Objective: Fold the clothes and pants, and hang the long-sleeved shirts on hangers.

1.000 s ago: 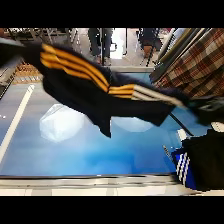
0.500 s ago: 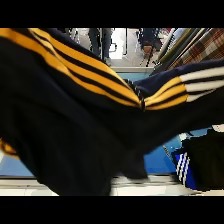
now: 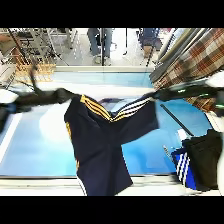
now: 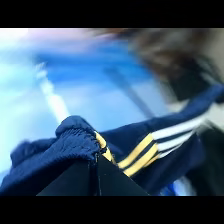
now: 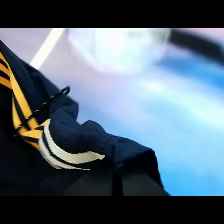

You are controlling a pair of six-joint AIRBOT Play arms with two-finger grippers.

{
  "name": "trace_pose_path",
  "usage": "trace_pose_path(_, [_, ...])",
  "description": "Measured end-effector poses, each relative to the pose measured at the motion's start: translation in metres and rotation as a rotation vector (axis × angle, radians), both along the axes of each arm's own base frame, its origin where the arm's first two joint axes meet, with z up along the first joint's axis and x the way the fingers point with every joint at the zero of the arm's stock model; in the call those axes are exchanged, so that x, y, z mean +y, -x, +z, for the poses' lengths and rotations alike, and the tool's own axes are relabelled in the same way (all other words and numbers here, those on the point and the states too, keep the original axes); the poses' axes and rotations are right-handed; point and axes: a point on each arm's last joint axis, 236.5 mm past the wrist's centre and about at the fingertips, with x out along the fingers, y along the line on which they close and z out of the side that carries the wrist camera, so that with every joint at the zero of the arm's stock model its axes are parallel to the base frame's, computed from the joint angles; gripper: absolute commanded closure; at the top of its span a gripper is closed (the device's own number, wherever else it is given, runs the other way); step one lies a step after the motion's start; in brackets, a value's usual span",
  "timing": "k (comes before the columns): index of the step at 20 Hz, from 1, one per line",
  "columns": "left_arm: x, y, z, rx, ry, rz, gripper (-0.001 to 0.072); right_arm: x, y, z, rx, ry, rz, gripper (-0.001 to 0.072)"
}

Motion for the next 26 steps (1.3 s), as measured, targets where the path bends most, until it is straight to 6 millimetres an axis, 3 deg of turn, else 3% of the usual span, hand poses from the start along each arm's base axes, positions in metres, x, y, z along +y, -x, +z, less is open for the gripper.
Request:
trace_pose_path(1, [0.005,-0.021,-0.035,0.044,-0.007,0.07,0.0616,0.0,-0.027,-0.036,0.049,-0.017,-0.071,0.0695])
trace_pose_path(2, [0.01,-0.039,-0.06,0.069,-0.008,0.126,0.0438,-0.003,-0.053,-0.062,0.072,-0.038,-0.148,0.0589])
trace_pose_path(3, [0.016,-0.057,-0.078,0.075,-0.01,0.177,0.0265,-0.006,-0.077,-0.085,0.085,-0.058,-0.227,0.0295])
trace_pose_path(4, [0.021,-0.072,-0.089,0.067,-0.02,0.21,0.0218,-0.011,-0.096,-0.096,0.074,-0.07,-0.286,0.0129])
trace_pose_path(6, [0.034,-0.094,-0.094,0.027,-0.047,0.246,0.0219,-0.017,-0.116,-0.106,0.07,-0.085,-0.343,0.013])
trace_pose_path(8, [0.047,-0.101,-0.09,0.001,-0.086,0.235,0.0319,-0.016,-0.102,-0.123,0.153,-0.052,-0.296,0.0162])
trace_pose_path(9, [0.056,-0.099,-0.089,0.003,-0.108,0.219,0.0373,-0.013,-0.085,-0.136,0.22,-0.03,-0.246,0.0193])
trace_pose_path(13, [0.092,-0.057,-0.108,0.156,-0.246,0.129,0.0373,0.024,0.02,-0.194,0.541,0.023,0.045,0.0192])
trace_pose_path(15, [0.105,-0.022,-0.124,0.276,-0.333,0.057,0.0374,0.048,0.058,-0.215,0.612,0.04,0.164,0.019])
trace_pose_path(17, [0.114,0.007,-0.134,0.372,-0.393,0.004,0.0374,0.07,0.078,-0.232,0.614,0.066,0.245,0.0189])
trace_pose_path(19, [0.12,0.028,-0.135,0.425,-0.432,-0.031,0.0374,0.087,0.085,-0.249,0.583,0.105,0.288,0.0211])
trace_pose_path(20, [0.121,0.035,-0.134,0.443,-0.441,-0.041,0.0374,0.094,0.087,-0.256,0.57,0.122,0.307,0.0415])
trace_pose_path(21, [0.122,0.04,-0.132,0.451,-0.452,-0.05,0.0373,0.1,0.088,-0.262,0.555,0.14,0.318,0.0679])
trace_pose_path(24, [0.122,0.057,-0.13,0.492,-0.465,-0.082,0.0373,0.092,0.073,-0.273,0.497,0.241,0.29,0.0699])
trace_pose_path(26, [0.116,0.068,-0.134,0.524,-0.449,-0.111,0.0369,0.063,0.033,-0.272,0.408,0.362,0.168,0.0698])
